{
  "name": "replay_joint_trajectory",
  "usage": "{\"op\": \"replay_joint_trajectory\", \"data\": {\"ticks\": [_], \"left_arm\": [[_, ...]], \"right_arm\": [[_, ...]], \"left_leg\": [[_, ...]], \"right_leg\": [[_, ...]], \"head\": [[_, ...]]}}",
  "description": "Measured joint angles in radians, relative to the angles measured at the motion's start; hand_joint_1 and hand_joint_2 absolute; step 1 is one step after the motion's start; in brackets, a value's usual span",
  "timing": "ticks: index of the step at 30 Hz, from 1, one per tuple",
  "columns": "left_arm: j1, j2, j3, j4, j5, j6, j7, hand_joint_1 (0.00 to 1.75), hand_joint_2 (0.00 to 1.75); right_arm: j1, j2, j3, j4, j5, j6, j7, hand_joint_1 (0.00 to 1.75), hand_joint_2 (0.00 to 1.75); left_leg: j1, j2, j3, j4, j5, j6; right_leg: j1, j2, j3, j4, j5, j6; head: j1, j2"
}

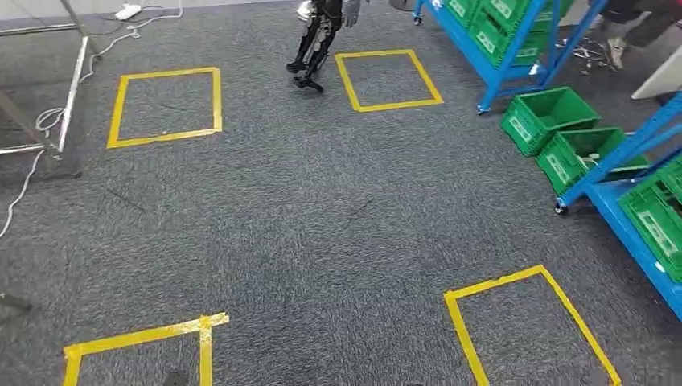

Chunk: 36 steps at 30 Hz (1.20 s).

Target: Take the parts from the cabinet and place them on the table.

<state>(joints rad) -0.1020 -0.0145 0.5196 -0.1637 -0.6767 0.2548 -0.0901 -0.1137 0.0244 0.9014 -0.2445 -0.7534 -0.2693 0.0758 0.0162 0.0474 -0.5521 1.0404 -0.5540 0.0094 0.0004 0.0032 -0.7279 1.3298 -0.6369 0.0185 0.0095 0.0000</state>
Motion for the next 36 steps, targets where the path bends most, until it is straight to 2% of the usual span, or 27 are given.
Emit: {"op": "replay_joint_trajectory", "data": {"ticks": [1,2,3,4,5,6,9,10,11,12,13,14,15,16,18,19,20,21,23,28,29,30,31,32,34,35,36], "left_arm": [[-0.003,0.005,0.0,0.0,0.0,0.001,-0.01,0.0,0.0],[-0.007,0.007,0.0,0.0,0.0,0.003,-0.012,0.0,0.0],[-0.01,0.009,0.0,-0.002,0.0,0.005,-0.012,0.0,0.0],[-0.013,0.01,0.0,-0.002,0.0,0.006,-0.012,0.0,0.0],[-0.013,0.01,0.0,-0.002,0.001,0.006,-0.012,0.0,0.0],[-0.013,0.012,0.0,-0.002,0.004,0.008,-0.012,0.0,0.0],[-0.017,0.011,0.0,-0.002,0.006,0.008,-0.009,0.0,0.0],[-0.019,0.012,0.0,-0.003,0.005,0.008,-0.008,0.0,0.0],[-0.019,0.008,-0.001,-0.003,0.0,0.009,-0.011,0.0,0.0],[-0.015,0.004,-0.003,-0.003,-0.008,0.013,-0.016,0.0,0.0],[-0.013,0.003,-0.008,-0.003,-0.013,0.026,-0.021,0.0,0.0],[-0.01,-0.003,-0.015,-0.002,-0.021,0.034,-0.019,0.0,0.0],[-0.01,-0.013,-0.019,-0.002,-0.034,0.039,-0.006,0.0,0.0],[-0.013,-0.019,-0.026,-0.002,-0.048,0.039,0.013,0.0,0.0],[-0.012,-0.027,-0.041,-0.002,-0.057,0.037,0.024,0.0,0.0],[-0.011,-0.034,-0.044,-0.002,-0.056,0.029,0.024,0.0,0.0],[-0.008,-0.039,-0.046,-0.001,-0.046,0.015,0.025,0.0,0.0],[-0.004,-0.04,-0.047,0.0,-0.036,0.006,0.028,0.0,0.0],[-0.001,-0.038,-0.049,0.0,-0.027,-0.002,0.045,0.0,0.0],[0.0,-0.038,-0.049,0.001,-0.026,-0.002,0.047,0.0,0.0],[0.001,-0.039,-0.05,0.0,-0.012,0.007,0.041,0.0,0.0],[0.01,-0.048,-0.051,0.0,-0.014,0.014,0.027,0.0,0.0],[0.008,-0.054,-0.056,0.0,-0.021,0.022,0.023,0.0,0.0],[0.005,-0.058,-0.061,0.0,-0.023,0.027,0.021,0.0,0.0],[0.001,-0.069,-0.068,0.0,-0.025,0.028,0.021,0.0,0.0],[0.0,-0.076,-0.068,0.0,-0.025,0.028,0.021,0.0,0.0],[0.0,-0.082,-0.068,0.0,-0.025,0.028,0.021,0.0,0.0]], "right_arm": [[0.004,0.005,0.001,0.0,-0.001,0.0,-0.02,0.0,0.0],[0.008,0.008,0.001,0.0,-0.002,0.0,-0.039,0.0,0.0],[0.01,0.013,0.001,0.0,-0.003,0.004,-0.062,0.0,0.0],[0.01,0.016,0.001,0.0,-0.005,0.008,-0.074,0.0,0.0],[0.01,0.017,0.002,0.003,-0.009,0.008,-0.075,0.0,0.0],[0.009,0.018,0.004,0.005,-0.012,0.008,-0.075,0.0,0.0],[0.01,0.019,0.006,0.008,-0.023,0.003,-0.06,0.0,0.0],[0.012,0.019,0.006,0.008,-0.031,0.002,-0.058,0.0,0.0],[0.01,0.017,0.006,0.009,-0.041,-0.001,-0.06,0.0,0.0],[0.006,0.014,0.006,0.01,-0.058,-0.002,-0.068,0.0,0.0],[0.002,0.011,0.006,0.01,-0.069,0.002,-0.083,0.0,0.0],[0.001,0.005,0.006,0.01,-0.081,0.01,-0.092,0.0,0.0],[0.001,-0.002,0.005,0.01,-0.095,0.017,-0.085,0.0,0.0],[0.001,-0.011,0.004,0.01,-0.108,0.022,-0.066,0.0,0.0],[0.004,-0.022,0.003,0.013,-0.116,0.021,-0.048,0.0,0.0],[0.004,-0.024,0.002,0.014,-0.114,0.018,-0.046,0.0,0.0],[0.004,-0.026,0.002,0.014,-0.106,0.011,-0.044,0.0,0.0],[0.0,-0.026,0.003,0.014,-0.098,0.003,-0.041,0.0,0.0],[0.0,-0.025,0.003,0.014,-0.088,-0.005,-0.042,0.0,0.0],[0.0,-0.025,0.003,0.014,-0.086,-0.006,-0.042,0.0,0.0],[0.006,-0.027,0.005,0.014,-0.072,-0.008,-0.042,0.0,0.0],[-0.009,-0.03,0.007,0.013,-0.084,-0.01,-0.052,0.0,0.0],[-0.004,-0.035,0.007,0.013,-0.095,-0.009,-0.059,0.0,0.0],[0.002,-0.039,0.007,0.013,-0.097,-0.007,-0.059,0.0,0.0],[0.007,-0.05,0.007,0.014,-0.098,-0.006,-0.061,0.0,0.0],[0.006,-0.055,0.007,0.014,-0.099,-0.006,-0.061,0.0,0.0],[0.004,-0.065,0.007,0.013,-0.1,-0.006,-0.062,0.0,0.0]], "left_leg": [[-0.002,0.012,0.005,0.0,-0.004,0.0],[-0.004,0.023,0.011,0.0,-0.008,-0.001],[-0.005,0.033,0.019,0.0,-0.013,-0.002],[-0.005,0.043,0.027,-0.002,-0.018,-0.002],[-0.004,0.052,0.03,-0.006,-0.021,-0.005],[-0.004,0.057,0.031,-0.007,-0.022,-0.011],[-0.004,0.093,0.042,-0.02,-0.023,-0.022],[0.0,0.059,0.046,-0.016,-0.034,-0.026],[0.002,-0.031,0.038,0.012,-0.051,-0.027],[0.002,-0.053,0.009,0.071,-0.082,-0.028],[0.002,-0.061,-0.031,0.143,-0.113,-0.03],[0.003,-0.06,-0.075,0.213,-0.136,-0.033],[0.003,-0.058,-0.107,0.253,-0.138,-0.037],[0.004,-0.055,-0.119,0.248,-0.111,-0.042],[0.013,-0.059,-0.078,0.13,-0.012,-0.051],[0.024,-0.09,-0.048,0.055,0.034,-0.062],[0.033,-0.171,-0.041,0.05,0.005,-0.074],[0.034,-0.175,-0.039,0.032,0.002,-0.057],[0.025,-0.148,-0.035,0.039,-0.003,-0.038],[0.024,-0.145,-0.035,0.038,-0.003,-0.036],[0.027,-0.094,-0.019,0.025,-0.004,-0.015],[0.015,-0.027,-0.005,0.021,-0.016,-0.005],[0.011,0.001,0.003,0.021,-0.024,-0.003],[0.008,0.01,0.009,0.021,-0.03,-0.002],[0.001,0.03,0.028,0.018,-0.041,-0.003],[0.003,0.041,0.033,0.01,-0.045,-0.004],[-0.002,0.05,0.042,0.006,-0.047,-0.008]], "right_leg": [[0.001,-0.001,0.004,-0.014,0.025,-0.005],[0.004,-0.002,0.026,-0.063,0.064,-0.012],[0.009,-0.007,0.066,-0.145,0.114,-0.022],[0.019,-0.032,0.11,-0.233,0.161,-0.036],[0.034,-0.082,0.13,-0.264,0.145,-0.05],[0.041,-0.084,0.139,-0.284,0.142,-0.06],[0.046,-0.055,0.14,-0.308,0.138,-0.068],[0.029,-0.046,0.165,-0.337,0.151,-0.061],[0.029,-0.036,0.174,-0.35,0.153,-0.064],[0.028,-0.026,0.177,-0.352,0.155,-0.068],[0.027,-0.013,0.177,-0.352,0.155,-0.069],[0.026,0.005,0.178,-0.35,0.152,-0.069],[0.025,0.019,0.178,-0.347,0.15,-0.068],[0.022,0.036,0.179,-0.341,0.146,-0.062],[0.012,0.064,0.182,-0.323,0.13,-0.051],[0.007,0.079,0.18,-0.307,0.119,-0.042],[0.006,0.092,0.169,-0.295,0.11,-0.032],[0.007,0.108,0.156,-0.27,0.102,-0.025],[0.001,0.133,0.152,-0.281,0.107,-0.018],[0.0,0.136,0.153,-0.281,0.108,-0.017],[0.006,0.08,0.139,-0.252,0.091,-0.003],[0.001,0.01,0.018,-0.042,0.005,0.006],[0.0,0.0,-0.007,-0.007,0.018,0.004],[0.001,-0.002,0.005,-0.036,0.049,-0.001],[0.01,-0.017,0.074,-0.182,0.146,-0.024],[0.022,-0.05,0.103,-0.236,0.154,-0.042],[0.033,-0.078,0.111,-0.243,0.148,-0.053]], "head": [[0.001,0.0],[0.002,0.0],[0.002,0.0],[0.002,0.0],[0.0,0.0],[0.004,0.0],[0.012,0.0],[0.016,0.0],[0.012,0.0],[0.009,0.0],[0.003,0.0],[-0.001,0.0],[-0.004,0.0],[-0.005,0.0],[-0.006,0.0],[-0.008,0.0],[-0.017,0.0],[-0.021,0.0],[-0.008,0.0],[-0.008,0.0],[0.0,0.0],[0.015,0.0],[0.015,0.0],[0.016,0.0],[0.017,0.0],[0.016,0.0],[0.012,0.0]]}}
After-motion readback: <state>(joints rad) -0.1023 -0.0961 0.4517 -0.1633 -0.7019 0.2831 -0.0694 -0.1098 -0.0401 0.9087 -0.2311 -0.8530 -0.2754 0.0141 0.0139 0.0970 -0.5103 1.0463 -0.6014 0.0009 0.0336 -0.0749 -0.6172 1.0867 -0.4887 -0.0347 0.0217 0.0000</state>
